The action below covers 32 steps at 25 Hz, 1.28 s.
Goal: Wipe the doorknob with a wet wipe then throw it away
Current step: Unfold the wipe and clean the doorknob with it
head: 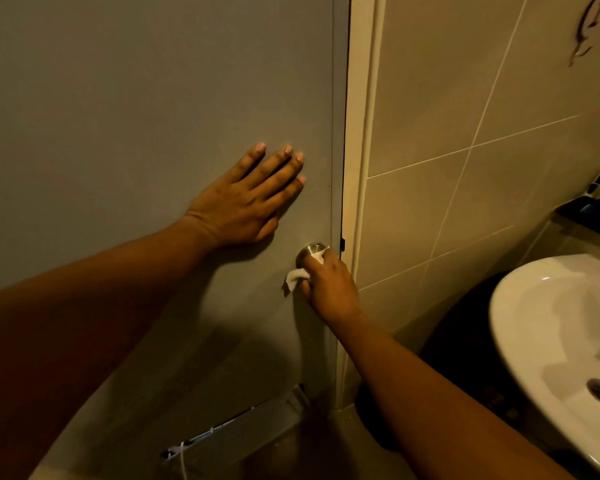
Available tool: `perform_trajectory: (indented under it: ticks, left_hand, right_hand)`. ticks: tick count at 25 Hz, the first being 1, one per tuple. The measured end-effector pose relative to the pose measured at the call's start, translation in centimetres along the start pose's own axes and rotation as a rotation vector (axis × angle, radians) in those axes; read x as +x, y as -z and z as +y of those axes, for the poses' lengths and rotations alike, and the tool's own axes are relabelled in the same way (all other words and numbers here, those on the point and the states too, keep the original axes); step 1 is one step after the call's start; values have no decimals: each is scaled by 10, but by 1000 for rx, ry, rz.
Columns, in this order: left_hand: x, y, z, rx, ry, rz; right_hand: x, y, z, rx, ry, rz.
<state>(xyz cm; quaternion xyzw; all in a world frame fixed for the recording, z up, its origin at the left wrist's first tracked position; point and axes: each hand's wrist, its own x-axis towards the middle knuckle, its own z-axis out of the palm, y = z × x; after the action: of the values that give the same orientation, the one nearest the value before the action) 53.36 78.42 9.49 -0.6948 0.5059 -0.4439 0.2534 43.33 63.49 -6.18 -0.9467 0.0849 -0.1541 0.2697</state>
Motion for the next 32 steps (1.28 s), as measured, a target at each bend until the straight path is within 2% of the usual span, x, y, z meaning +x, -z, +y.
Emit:
perform_trajectory:
  ticks: [1, 3, 6, 8, 9, 10, 11, 13, 14, 15, 17, 21, 28, 30, 32]
  left_hand:
    - [0, 0, 0, -6, -1, -8]
    - [0, 0, 0, -13, 2, -19]
    - [-1, 1, 0, -25, 7, -31]
    - [-1, 0, 0, -41, 8, -39]
    - [-1, 0, 1, -48, 9, -44]
    - [0, 1, 1, -52, 9, -47]
    - [0, 1, 2, -54, 11, -48]
    - [-1, 4, 1, -64, 12, -48]
    - [-1, 5, 1, -78, 10, -57]
    - [-1, 7, -1, -95, 12, -71]
    - [-3, 10, -2, -147, 26, -91]
    - [-17, 12, 27, -396, 83, -129]
    - [-16, 13, 119, -878, 431, -380]
    - [0, 17, 137, -972, 558, -429]
    - [16, 19, 153, -1052, 741, -445]
  right_hand:
    - [-2, 0, -1, 43, -17, 19]
    - [-4, 2, -6, 345, -182, 102]
    - [-5, 2, -21, 1210, -672, 147]
    - [-5, 0, -28, 1698, -816, 187]
    - [-6, -1, -30, 1787, -840, 204]
    - [-8, 0, -32, 1733, -827, 207]
    - [-9, -2, -30, 1544, -779, 197]
    - [-12, -1, -21, 873, -500, 152]
    - [-14, -1, -12, 639, -345, 99]
    - [-14, 0, -3, 506, -245, 16]
    - [-18, 15, -3, 463, -223, -84]
    - [-22, 20, 0, 390, -121, -80]
    - [-35, 35, 28, 628, -132, -140]
    - [-37, 44, 36, 590, -198, -89]
    - [-31, 56, 47, 355, -214, 52]
